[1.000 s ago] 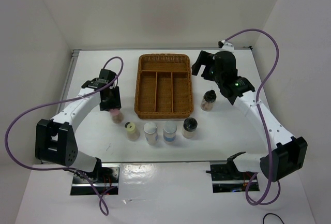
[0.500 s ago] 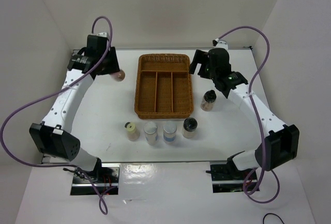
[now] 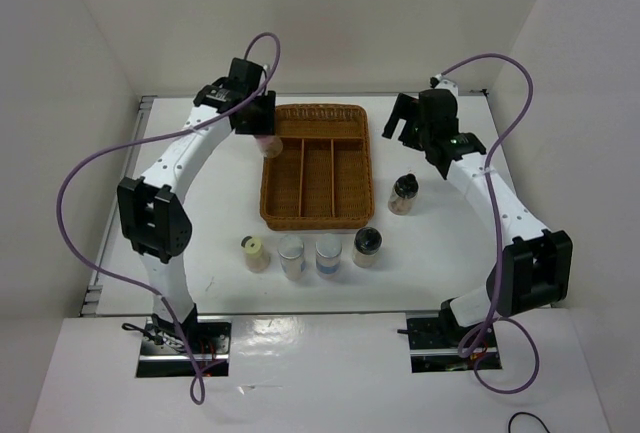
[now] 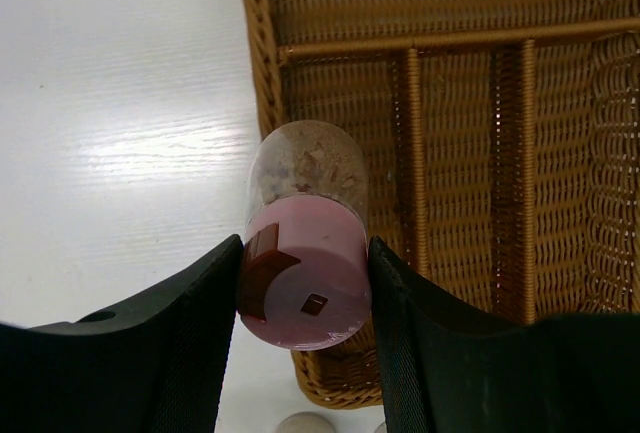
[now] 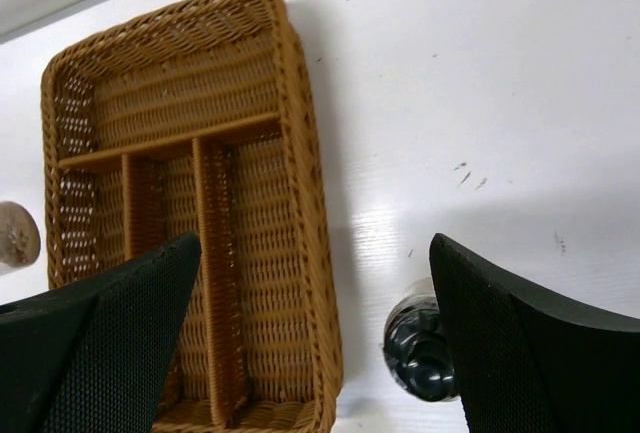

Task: Organize the condiment bottles

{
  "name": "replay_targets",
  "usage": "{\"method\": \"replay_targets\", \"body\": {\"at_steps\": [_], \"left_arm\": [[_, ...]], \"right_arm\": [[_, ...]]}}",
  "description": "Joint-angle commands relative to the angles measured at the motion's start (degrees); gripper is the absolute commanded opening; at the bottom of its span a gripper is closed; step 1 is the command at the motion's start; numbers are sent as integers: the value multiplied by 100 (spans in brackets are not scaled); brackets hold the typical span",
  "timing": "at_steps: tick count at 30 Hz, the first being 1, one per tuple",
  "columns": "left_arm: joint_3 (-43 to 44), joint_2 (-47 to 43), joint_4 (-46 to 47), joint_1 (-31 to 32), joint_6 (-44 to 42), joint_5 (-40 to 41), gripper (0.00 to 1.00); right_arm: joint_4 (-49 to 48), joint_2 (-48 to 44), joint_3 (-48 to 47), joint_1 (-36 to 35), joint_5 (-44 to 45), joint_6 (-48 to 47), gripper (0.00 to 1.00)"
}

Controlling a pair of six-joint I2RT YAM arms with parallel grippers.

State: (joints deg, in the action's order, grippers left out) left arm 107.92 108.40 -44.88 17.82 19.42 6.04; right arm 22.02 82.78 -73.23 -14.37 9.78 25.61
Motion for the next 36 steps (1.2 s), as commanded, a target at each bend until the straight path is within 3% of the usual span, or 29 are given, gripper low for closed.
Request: {"method": "replay_targets", "body": {"at_steps": [1, 25, 30, 31, 36], "left_arm": [[458, 146, 190, 133, -193, -226, 37], [959, 1561, 401, 257, -421, -279, 43], [1038, 1745, 401, 318, -474, -332, 55], [1090, 1746, 401, 318, -474, -184, 63], [977, 1511, 296, 432, -527, 89, 87]], "right_arm": [[13, -86, -219, 207, 68, -82, 99], [74, -34, 28, 418, 112, -29, 99], [74, -34, 142, 418, 112, -29, 99], [135, -34, 142, 418, 112, -29, 99], [258, -87, 143, 418, 173, -82, 99]]}}
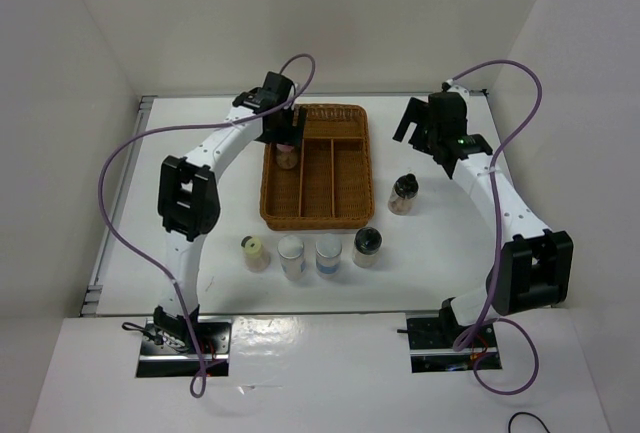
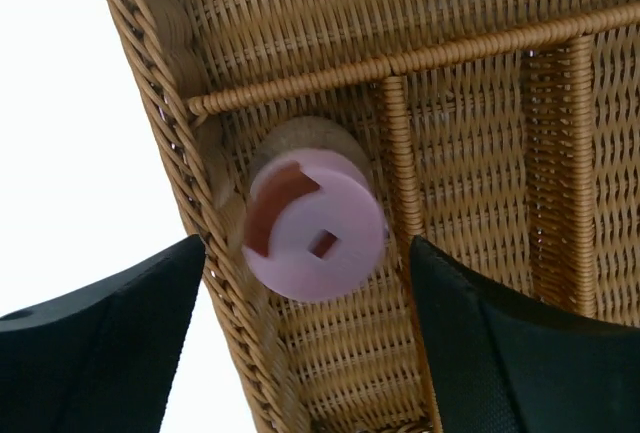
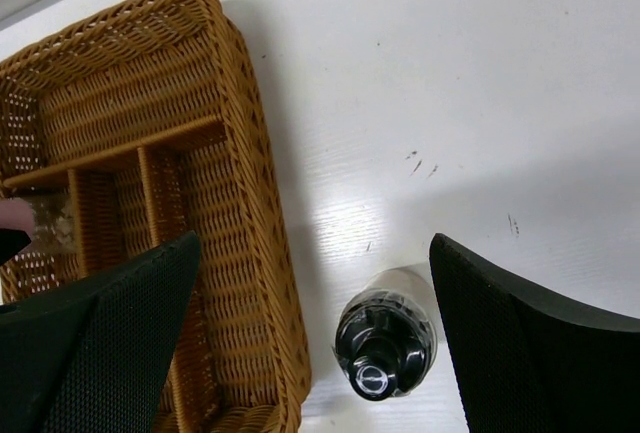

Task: Organize the condiment bottles

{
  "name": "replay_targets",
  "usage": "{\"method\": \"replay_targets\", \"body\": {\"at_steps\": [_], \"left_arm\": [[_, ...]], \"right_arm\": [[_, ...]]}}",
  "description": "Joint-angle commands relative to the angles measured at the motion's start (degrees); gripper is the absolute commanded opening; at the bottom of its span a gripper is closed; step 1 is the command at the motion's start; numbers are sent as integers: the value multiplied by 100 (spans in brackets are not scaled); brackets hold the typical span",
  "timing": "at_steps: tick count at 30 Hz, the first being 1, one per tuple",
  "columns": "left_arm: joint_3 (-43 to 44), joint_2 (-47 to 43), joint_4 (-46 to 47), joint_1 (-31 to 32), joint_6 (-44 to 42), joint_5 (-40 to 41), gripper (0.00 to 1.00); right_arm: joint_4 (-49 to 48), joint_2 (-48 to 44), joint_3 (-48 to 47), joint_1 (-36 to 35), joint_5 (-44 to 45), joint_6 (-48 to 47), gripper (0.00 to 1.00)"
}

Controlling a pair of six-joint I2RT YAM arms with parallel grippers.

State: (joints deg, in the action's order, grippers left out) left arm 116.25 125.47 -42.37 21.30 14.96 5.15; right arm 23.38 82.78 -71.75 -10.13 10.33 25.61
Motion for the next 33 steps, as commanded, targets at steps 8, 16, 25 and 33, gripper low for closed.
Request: {"method": "replay_targets", "body": {"at_steps": [8, 16, 25, 33], "left_arm": [[-1119, -2171, -175, 261, 155, 241, 100], [-3176, -4170, -1035, 313, 929, 118, 100], [-4522, -5172, -1634, 313, 1378, -453, 100], [-5129, -5358, -1423, 436, 1501, -857, 100]], "right_arm": [[228, -359, -6, -129, 4, -240, 99], [282, -465, 64, -305, 4, -188, 99], [132, -658, -129, -1227, -479, -363, 99], [18, -1264, 300, -2238, -384, -574, 99]]}}
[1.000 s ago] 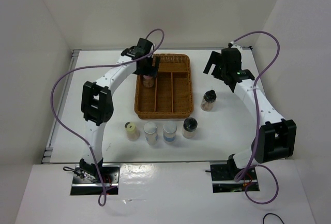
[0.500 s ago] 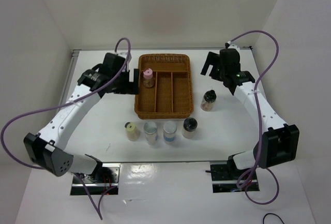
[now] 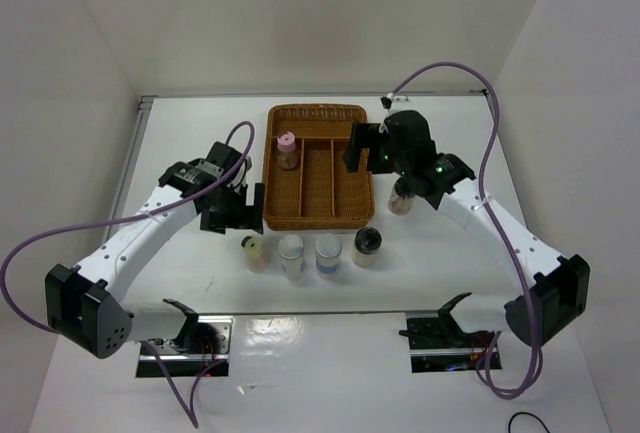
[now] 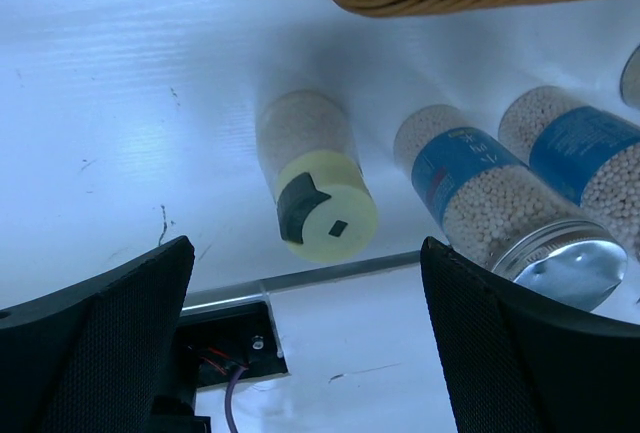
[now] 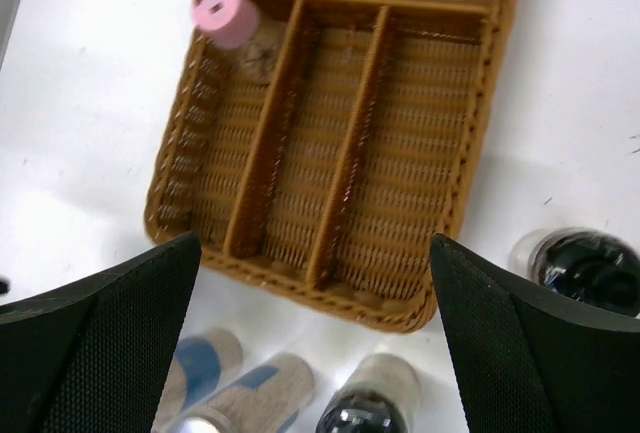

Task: Organize the condiment bottles

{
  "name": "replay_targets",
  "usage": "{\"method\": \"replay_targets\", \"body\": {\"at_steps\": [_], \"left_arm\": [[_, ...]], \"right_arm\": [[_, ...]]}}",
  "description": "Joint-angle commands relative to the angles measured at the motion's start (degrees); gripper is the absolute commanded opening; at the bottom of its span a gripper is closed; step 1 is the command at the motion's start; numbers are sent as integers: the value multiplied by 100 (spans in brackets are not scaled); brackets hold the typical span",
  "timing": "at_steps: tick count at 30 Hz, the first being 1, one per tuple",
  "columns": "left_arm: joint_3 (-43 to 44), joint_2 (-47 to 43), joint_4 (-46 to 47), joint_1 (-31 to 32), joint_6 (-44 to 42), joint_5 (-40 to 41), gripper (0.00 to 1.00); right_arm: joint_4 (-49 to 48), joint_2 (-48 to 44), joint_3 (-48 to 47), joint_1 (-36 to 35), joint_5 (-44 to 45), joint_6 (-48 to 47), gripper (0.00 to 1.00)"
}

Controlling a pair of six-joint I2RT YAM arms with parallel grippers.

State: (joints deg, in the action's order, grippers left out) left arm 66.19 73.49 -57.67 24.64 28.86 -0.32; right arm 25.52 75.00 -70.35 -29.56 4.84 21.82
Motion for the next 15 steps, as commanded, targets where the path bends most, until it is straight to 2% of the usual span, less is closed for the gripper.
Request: {"method": "replay_targets", "body": {"at_steps": [1, 10, 15], "left_arm": [[-203, -160, 176, 154, 111, -311, 100], [-379, 174, 230, 454, 164, 14, 100], [-379, 420, 178, 567, 164, 84, 97]], "right_arm": [[-196, -547, 162, -357, 305, -126, 99], [365, -882, 293, -357, 1122, 410, 99], [533, -882, 346, -305, 1291, 656, 99]]}}
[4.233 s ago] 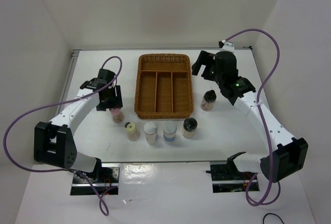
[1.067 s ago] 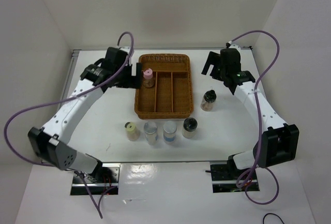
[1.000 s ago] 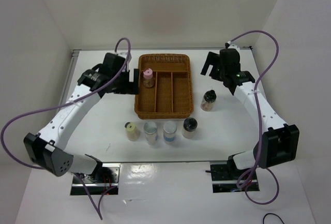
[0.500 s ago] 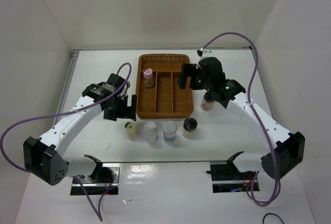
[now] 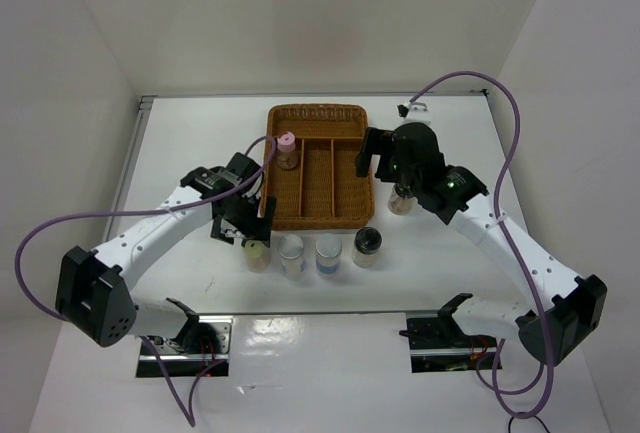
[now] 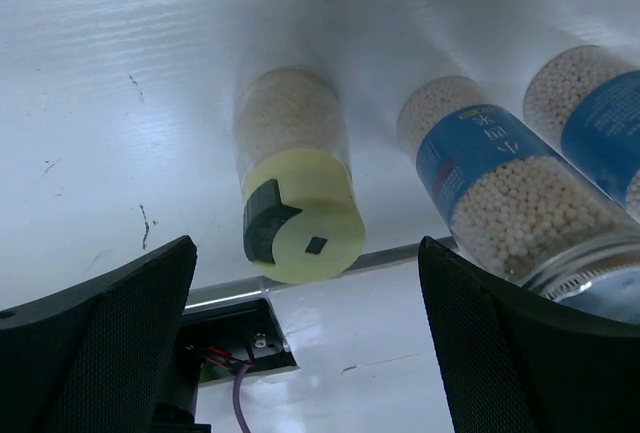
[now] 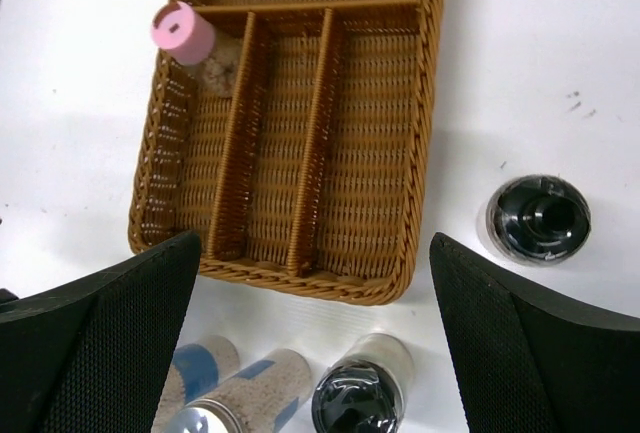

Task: Organize the condiment bottles

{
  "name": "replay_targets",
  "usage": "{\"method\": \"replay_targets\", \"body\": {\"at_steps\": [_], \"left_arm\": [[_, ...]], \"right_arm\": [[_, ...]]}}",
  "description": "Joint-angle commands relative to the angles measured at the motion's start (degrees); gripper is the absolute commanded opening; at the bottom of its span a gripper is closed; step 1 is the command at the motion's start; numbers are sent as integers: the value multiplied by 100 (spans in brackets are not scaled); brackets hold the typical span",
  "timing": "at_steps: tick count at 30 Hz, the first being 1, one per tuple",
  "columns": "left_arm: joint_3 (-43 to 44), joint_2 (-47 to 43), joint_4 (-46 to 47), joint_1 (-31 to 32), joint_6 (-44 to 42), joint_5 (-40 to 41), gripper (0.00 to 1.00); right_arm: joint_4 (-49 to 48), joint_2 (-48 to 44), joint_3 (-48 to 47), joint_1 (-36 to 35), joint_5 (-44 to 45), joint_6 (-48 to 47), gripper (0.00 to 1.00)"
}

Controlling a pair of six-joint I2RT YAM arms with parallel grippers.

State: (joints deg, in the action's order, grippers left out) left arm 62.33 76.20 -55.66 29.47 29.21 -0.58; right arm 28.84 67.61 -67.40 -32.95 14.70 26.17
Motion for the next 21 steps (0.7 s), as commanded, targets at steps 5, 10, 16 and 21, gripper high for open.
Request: {"method": "replay_targets", "body": {"at_steps": [5, 10, 16, 21], "left_arm": [[8, 395, -24, 208, 181, 111, 92], [8, 509, -24, 261, 181, 111, 85], [8, 562, -102, 261, 234, 356, 57], [253, 448, -366, 261, 304, 742, 44]], "right_arm": [[201, -143, 174, 34, 306, 502, 99], [254, -143, 174, 218, 306, 564, 99], [324, -195, 227, 464, 253, 564, 99], [210, -196, 341, 579, 200, 564, 99]]}}
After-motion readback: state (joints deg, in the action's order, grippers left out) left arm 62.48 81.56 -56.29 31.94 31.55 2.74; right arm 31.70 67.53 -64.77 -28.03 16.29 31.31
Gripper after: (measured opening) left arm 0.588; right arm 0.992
